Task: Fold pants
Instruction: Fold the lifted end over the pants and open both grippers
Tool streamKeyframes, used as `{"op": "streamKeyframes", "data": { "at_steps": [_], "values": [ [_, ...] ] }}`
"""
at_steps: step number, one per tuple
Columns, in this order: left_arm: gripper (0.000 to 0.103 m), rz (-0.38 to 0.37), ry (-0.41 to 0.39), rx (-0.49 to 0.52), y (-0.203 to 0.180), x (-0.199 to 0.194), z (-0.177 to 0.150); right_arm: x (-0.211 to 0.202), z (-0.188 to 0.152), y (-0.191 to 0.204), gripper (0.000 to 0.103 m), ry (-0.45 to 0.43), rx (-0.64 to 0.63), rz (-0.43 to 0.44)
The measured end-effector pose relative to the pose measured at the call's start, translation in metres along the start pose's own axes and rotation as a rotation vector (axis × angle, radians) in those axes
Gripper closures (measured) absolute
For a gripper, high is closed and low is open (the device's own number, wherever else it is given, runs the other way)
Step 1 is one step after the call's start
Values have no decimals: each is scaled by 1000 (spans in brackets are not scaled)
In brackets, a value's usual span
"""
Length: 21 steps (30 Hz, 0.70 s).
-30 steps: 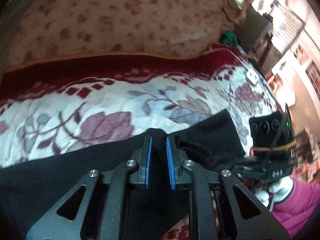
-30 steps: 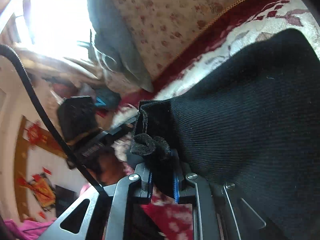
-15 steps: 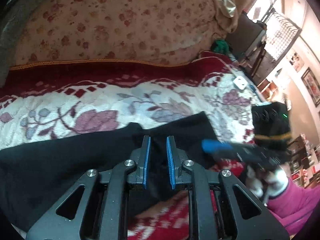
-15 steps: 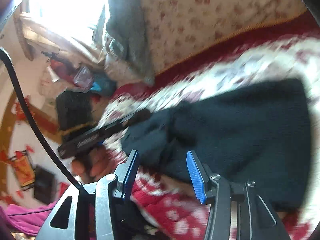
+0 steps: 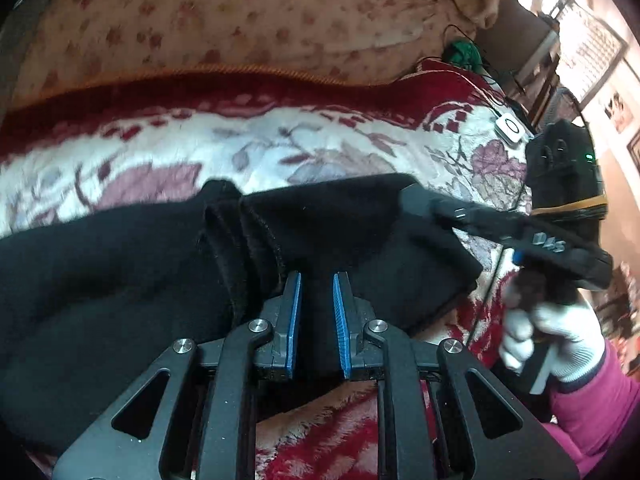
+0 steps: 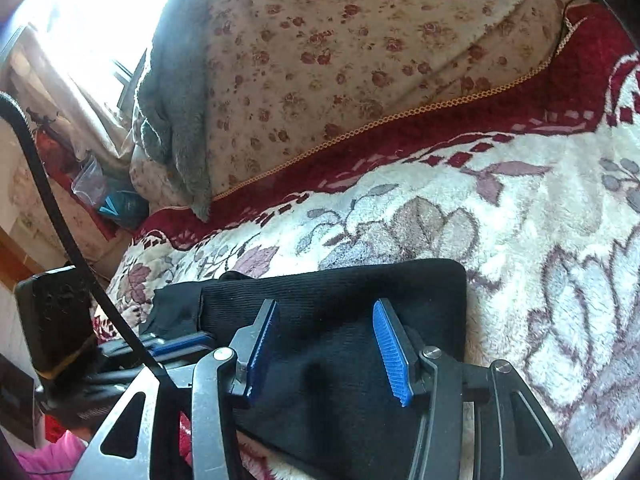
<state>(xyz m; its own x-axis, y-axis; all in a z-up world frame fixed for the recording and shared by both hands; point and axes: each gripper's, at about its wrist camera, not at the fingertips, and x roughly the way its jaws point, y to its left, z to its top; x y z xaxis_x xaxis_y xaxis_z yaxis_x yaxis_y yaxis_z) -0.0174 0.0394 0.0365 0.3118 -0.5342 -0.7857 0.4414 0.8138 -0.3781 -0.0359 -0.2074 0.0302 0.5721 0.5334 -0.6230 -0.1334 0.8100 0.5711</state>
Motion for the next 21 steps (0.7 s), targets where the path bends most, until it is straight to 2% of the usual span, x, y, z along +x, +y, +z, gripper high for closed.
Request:
{"op": "streamKeyframes", "data": {
  "at_steps": [4, 6, 7, 9, 14, 19, 21],
  "values": [
    [89, -29, -16, -38, 7, -7, -1, -9, 3, 4, 55, 3, 29, 16],
    [89, -18, -22, -51, 7, -13, -1, -15, 5, 13, 55, -5, 26, 36],
    [89, 0, -27, -56, 8, -18, -2, -17, 5, 17, 55, -8, 21, 44],
    [81, 46, -31, -72, 10, -25, -4, -18, 8, 32, 55, -3, -5, 58],
    [54, 142, -85, -149, 26, -57, -16, -2, 11, 75, 55, 53, -87, 131],
    [53, 319, -116, -197, 48, -86, -32, 25, 13, 111, 53, 107, -161, 169],
    [53, 351, -126, -222, 58, -96, -40, 40, 13, 124, 47, 130, -188, 181]
  ]
}}
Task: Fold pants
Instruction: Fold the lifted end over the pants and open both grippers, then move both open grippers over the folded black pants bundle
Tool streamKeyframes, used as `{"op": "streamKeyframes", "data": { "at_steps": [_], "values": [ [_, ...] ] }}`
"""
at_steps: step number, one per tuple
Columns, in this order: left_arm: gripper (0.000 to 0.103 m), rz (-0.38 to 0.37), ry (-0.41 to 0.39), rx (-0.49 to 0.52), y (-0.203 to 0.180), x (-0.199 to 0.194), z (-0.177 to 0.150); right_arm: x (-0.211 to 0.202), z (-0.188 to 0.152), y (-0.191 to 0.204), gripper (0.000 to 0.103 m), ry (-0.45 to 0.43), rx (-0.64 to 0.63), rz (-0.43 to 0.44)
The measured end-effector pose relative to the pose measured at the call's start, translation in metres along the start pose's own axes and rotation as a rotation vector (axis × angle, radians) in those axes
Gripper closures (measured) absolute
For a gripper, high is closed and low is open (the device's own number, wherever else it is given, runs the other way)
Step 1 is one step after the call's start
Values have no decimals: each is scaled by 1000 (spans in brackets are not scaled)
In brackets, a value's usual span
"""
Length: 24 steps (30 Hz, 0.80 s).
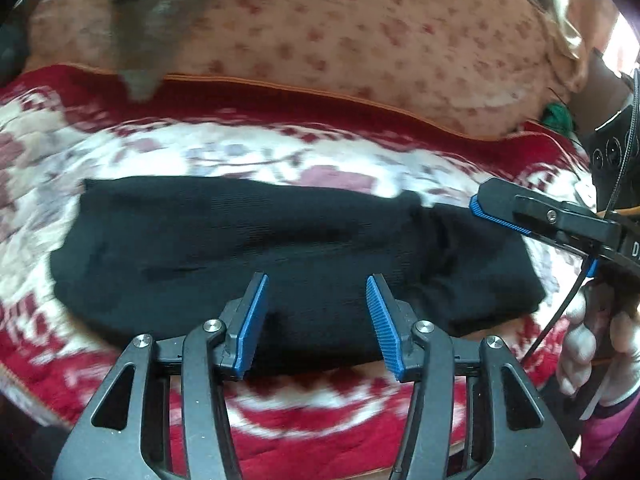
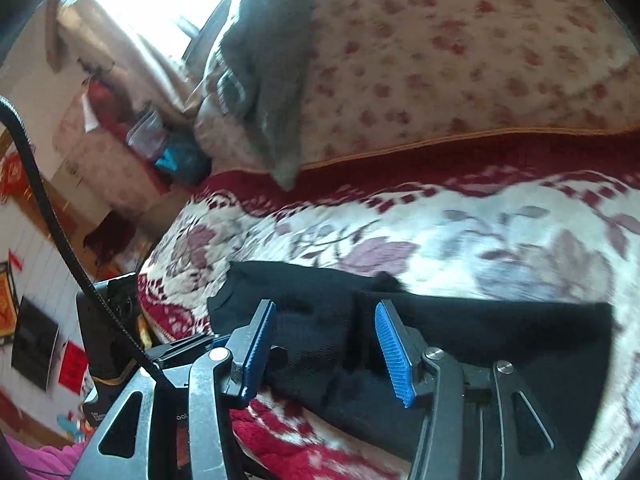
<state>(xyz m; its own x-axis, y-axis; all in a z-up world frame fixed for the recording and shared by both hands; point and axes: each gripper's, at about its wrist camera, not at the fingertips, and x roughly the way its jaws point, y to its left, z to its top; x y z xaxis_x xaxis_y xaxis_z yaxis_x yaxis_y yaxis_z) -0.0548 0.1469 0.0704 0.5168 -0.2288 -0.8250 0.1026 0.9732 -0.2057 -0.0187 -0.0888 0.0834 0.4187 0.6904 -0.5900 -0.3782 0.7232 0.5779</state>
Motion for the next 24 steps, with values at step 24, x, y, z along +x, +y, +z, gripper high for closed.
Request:
{"op": "streamKeyframes", "data": {
  "at_steps": [24],
  "values": [
    [53, 228, -30, -343, 127, -34, -37, 156, 33, 97, 37, 257, -217, 111]
  ]
}}
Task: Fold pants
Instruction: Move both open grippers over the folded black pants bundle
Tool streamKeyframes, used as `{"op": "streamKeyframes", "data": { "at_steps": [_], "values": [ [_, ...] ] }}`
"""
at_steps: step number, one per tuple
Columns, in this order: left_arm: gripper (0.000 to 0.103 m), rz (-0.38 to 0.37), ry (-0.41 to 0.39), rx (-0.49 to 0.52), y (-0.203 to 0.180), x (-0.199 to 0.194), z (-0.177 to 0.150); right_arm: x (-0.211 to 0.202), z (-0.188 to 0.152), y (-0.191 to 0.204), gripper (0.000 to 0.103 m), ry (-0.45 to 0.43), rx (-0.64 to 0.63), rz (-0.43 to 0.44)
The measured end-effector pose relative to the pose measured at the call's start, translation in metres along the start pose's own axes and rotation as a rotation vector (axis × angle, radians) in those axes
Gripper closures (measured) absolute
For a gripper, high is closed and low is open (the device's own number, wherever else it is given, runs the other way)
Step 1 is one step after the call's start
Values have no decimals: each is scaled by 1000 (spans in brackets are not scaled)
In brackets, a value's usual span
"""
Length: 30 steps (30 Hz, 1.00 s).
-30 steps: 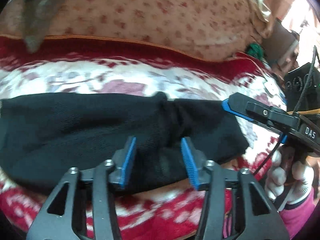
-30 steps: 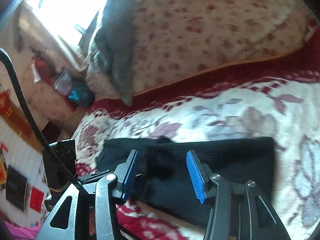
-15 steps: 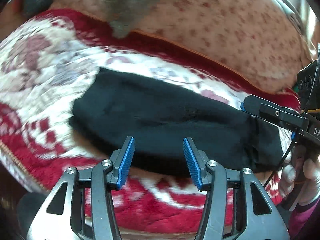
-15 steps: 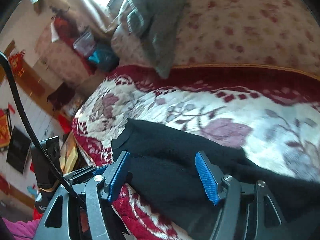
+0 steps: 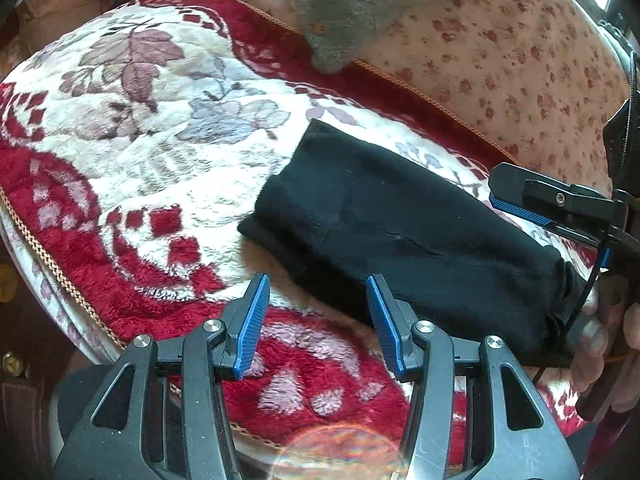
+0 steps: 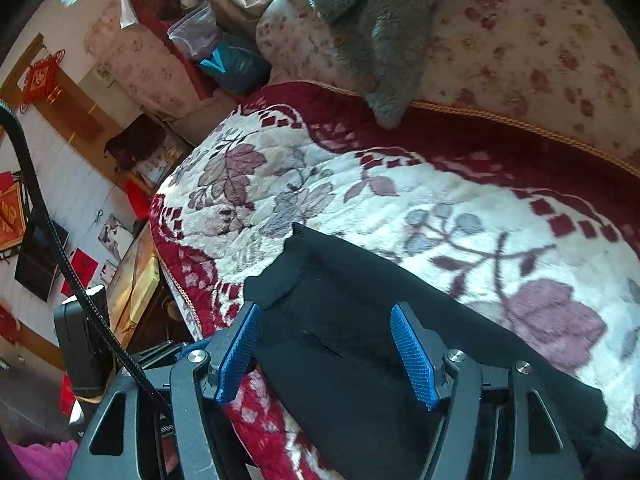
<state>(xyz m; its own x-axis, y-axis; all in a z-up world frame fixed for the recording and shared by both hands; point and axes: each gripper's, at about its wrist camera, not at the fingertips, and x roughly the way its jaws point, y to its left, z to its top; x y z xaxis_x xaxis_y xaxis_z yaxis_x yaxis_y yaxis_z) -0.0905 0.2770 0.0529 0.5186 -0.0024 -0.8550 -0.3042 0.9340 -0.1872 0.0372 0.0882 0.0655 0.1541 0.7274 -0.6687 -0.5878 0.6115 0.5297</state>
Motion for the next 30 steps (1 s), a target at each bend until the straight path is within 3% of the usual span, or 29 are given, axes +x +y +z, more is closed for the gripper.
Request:
{"op": "streamKeyframes", "data": {
  "at_steps": [16, 30],
  "values": [
    [53, -44, 19, -65, 10, 3, -1, 26, 13, 8, 37, 56, -53, -46],
    [53, -57, 28, -81, 14, 8, 3, 36, 23, 11, 37, 53, -189, -368]
  ]
}}
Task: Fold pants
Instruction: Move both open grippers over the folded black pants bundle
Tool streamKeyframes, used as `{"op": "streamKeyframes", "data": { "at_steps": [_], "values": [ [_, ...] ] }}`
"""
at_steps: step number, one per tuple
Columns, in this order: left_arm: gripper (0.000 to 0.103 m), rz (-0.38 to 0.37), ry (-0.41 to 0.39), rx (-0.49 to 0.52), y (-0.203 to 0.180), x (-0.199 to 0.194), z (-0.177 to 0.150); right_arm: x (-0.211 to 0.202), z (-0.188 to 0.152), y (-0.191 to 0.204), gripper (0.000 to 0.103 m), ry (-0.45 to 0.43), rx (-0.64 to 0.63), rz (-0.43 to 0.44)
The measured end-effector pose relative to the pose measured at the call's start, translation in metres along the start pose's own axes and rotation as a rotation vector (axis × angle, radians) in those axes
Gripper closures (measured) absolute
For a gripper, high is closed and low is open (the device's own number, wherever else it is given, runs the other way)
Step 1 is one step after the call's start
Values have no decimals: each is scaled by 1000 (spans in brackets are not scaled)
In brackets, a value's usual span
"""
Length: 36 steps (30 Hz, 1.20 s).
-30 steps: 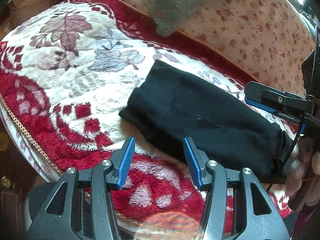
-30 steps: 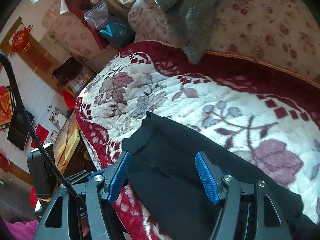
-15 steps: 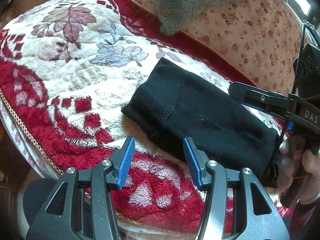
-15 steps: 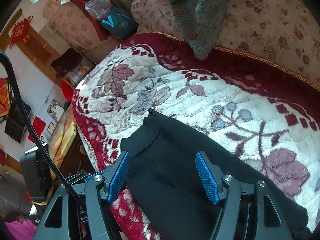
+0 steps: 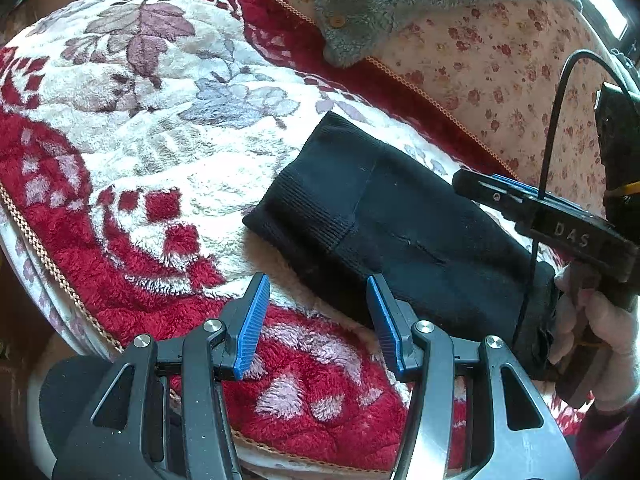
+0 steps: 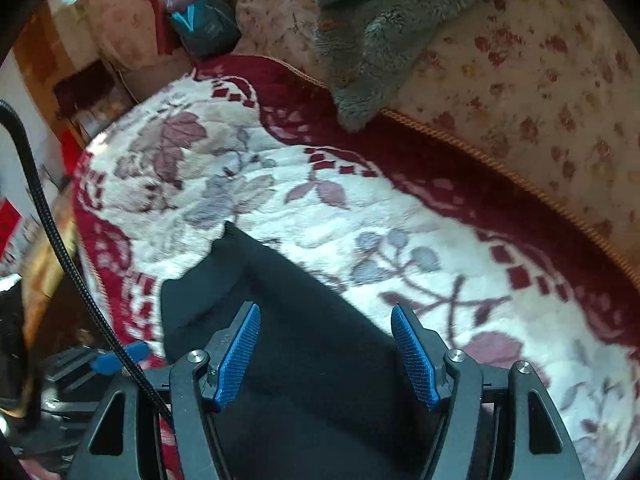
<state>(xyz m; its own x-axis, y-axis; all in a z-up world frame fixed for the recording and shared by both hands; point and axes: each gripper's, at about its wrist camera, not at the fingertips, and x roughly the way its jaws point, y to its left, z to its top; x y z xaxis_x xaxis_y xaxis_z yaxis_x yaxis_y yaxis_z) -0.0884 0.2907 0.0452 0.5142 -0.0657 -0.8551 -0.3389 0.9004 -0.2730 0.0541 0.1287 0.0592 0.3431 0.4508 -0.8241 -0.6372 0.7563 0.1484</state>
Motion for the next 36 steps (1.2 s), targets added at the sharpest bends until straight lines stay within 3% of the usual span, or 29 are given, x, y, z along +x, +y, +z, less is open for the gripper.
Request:
{"op": "streamKeyframes", "data": {
  "at_steps": [22, 28, 31, 36],
  "values": [
    [53, -39, 3, -39, 7, 1, 1, 11, 5, 6, 37, 20, -15, 29],
    [51, -124, -2, -90, 15, -3, -1, 17, 18, 1, 37, 39, 16, 256],
    [43, -156, 4, -126, 18, 1, 1, 23, 28, 4, 36, 50, 9, 318],
    [43, -163, 44, -145, 16, 16, 4, 41, 44, 11, 35, 88, -62, 353]
  ]
}}
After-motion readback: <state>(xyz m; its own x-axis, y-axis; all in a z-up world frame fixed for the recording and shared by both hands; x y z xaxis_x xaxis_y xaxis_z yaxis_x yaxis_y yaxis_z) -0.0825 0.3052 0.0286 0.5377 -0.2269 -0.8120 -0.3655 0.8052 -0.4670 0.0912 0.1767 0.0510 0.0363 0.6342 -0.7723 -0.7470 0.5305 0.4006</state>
